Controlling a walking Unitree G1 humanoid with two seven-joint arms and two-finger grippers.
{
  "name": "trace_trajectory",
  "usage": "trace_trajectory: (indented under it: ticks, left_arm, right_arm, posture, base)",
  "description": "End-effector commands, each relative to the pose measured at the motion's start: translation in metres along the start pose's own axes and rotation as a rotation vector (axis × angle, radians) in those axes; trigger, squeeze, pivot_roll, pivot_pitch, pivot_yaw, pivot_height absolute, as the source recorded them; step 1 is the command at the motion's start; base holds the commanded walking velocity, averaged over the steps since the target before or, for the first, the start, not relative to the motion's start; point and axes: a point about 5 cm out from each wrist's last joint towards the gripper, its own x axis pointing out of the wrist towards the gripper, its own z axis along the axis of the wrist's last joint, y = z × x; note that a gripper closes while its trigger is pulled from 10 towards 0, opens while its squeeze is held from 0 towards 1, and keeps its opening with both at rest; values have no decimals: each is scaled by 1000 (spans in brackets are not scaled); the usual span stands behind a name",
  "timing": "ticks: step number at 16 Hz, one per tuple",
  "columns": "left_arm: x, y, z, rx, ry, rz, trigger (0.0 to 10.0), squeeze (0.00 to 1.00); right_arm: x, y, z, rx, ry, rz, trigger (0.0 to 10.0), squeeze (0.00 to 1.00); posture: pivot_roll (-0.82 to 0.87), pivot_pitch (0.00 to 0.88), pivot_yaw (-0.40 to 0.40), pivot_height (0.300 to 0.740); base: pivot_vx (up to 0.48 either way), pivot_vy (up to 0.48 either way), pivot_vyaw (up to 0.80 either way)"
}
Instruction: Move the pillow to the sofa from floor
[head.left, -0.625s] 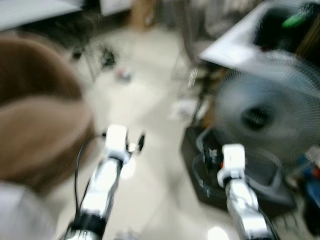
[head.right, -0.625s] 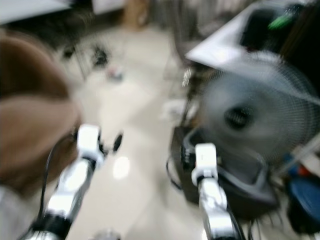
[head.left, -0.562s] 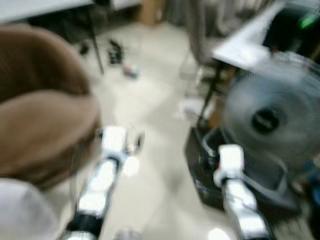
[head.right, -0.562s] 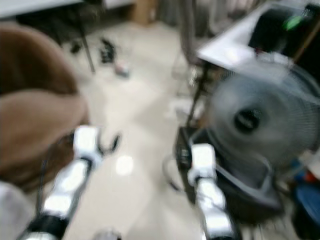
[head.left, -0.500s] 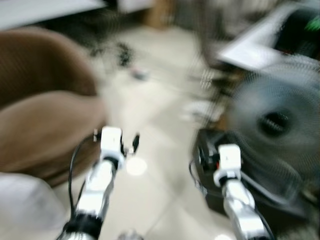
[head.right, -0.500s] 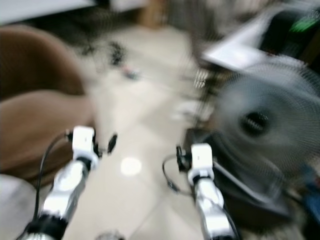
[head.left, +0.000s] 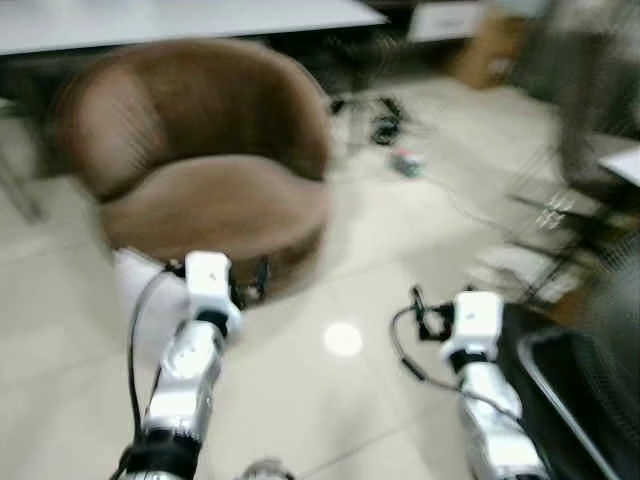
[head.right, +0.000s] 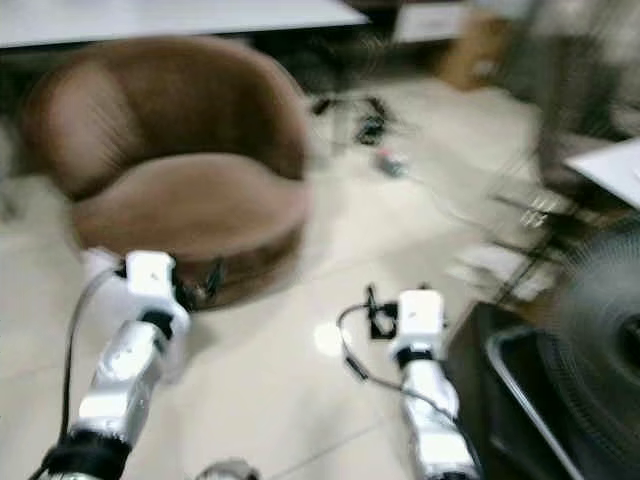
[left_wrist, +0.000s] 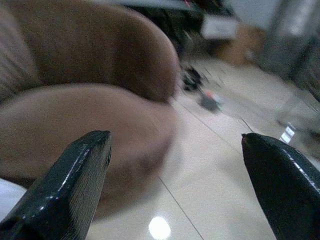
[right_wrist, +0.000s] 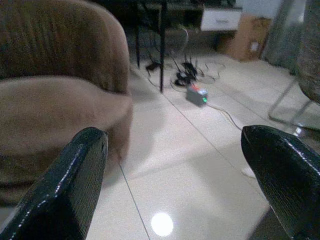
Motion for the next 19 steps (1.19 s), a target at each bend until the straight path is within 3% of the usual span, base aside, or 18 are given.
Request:
trace_trajectory:
  ticks: [1, 4, 8, 10, 12, 13, 14, 16, 19]
  left_arm:
    - [-4, 3, -4, -8, 14, 9, 10000, 0]
    - [-25, 21, -7, -3, 29, 55, 10000, 0]
    - [-51, 10, -16, 12, 61, 7, 10000, 0]
    - [-54, 8, -19, 3, 69, 31, 10000, 0]
    - [-57, -8, -24, 32, 72, 3, 10000, 0]
    - [-60, -18, -30, 43, 85, 2, 10000, 0]
    - [-62, -23, -33, 40, 94, 10, 10000, 0]
    - [-56, -19, -29, 104, 85, 29, 10000, 0]
    - [-37, -10, -13, 120, 54, 56, 10000, 0]
  right_arm:
    - [0, -5, 4, 0, -20, -15, 10000, 27]
    - [-5, -6, 5, -13, -28, -6, 10000, 39]
    - [-20, -6, 1, -36, -16, 57, 10000, 71]
    - [-25, -12, -2, -41, -3, 46, 10000, 78]
    - [-28, -12, -2, -58, 8, 49, 10000, 90]
    - [-27, -8, -2, -74, 6, 57, 10000, 0]
    - [-27, -6, -2, -72, 7, 60, 10000, 0]
    - [-25, -5, -3, -70, 21, 53, 10000, 0]
    - [-21, -4, -3, -70, 37, 60, 10000, 0]
  posture:
    - [52, 0, -41, 728]
    - [66, 0, -49, 728]
    - [90, 0, -56, 728]
    - [92, 0, -61, 728]
    - [91, 0, -65, 728]
    - [90, 0, -63, 728]
    - [90, 0, -63, 728]
    - [89, 0, -63, 728]
    - [86, 0, -64, 728]
  base:
    - [0, 0, 781]
    - [0, 0, 781]
    - [0, 0, 780]
    - [0, 0, 781]
    - [0, 0, 781]
    - [0, 0, 0]
    - [0, 0, 0]
    - [0, 0, 0]
    - [0, 0, 0]
